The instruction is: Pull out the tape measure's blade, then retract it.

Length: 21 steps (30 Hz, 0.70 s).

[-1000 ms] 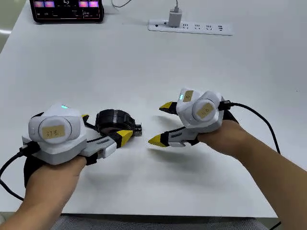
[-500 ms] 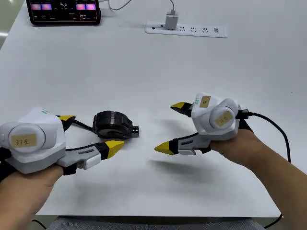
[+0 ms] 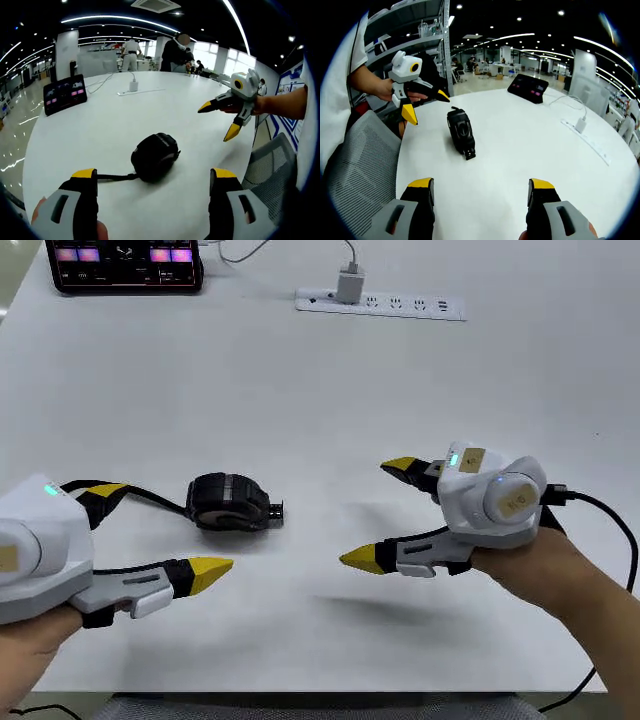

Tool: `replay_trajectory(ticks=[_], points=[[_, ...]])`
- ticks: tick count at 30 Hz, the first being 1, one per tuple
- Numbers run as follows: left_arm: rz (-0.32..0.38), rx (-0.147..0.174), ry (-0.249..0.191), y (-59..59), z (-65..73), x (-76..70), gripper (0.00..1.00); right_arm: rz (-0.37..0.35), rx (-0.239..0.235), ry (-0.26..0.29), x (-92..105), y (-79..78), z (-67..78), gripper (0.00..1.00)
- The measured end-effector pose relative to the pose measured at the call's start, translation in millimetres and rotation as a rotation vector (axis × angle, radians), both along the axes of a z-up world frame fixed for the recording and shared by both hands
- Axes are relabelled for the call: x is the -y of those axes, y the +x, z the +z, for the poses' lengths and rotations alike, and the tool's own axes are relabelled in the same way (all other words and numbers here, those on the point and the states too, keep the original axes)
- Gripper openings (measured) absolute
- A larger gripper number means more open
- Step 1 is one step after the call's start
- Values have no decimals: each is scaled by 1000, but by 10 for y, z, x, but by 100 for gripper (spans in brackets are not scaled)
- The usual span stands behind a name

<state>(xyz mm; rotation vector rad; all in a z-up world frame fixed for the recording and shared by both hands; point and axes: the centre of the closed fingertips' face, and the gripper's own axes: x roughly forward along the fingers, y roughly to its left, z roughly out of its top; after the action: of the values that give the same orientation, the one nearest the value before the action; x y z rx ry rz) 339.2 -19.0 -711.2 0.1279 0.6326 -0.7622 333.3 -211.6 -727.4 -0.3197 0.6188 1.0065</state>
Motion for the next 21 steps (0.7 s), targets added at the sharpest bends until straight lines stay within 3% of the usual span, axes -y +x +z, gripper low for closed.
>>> replay_trajectory(ticks=[8, 21], points=[[-8, 11, 6, 3, 57, -105, 92, -40, 0, 18, 179, -84, 138, 81], [-63, 30, 12, -56, 133, -200, 99, -80, -17, 29, 377, -257, 173, 92]])
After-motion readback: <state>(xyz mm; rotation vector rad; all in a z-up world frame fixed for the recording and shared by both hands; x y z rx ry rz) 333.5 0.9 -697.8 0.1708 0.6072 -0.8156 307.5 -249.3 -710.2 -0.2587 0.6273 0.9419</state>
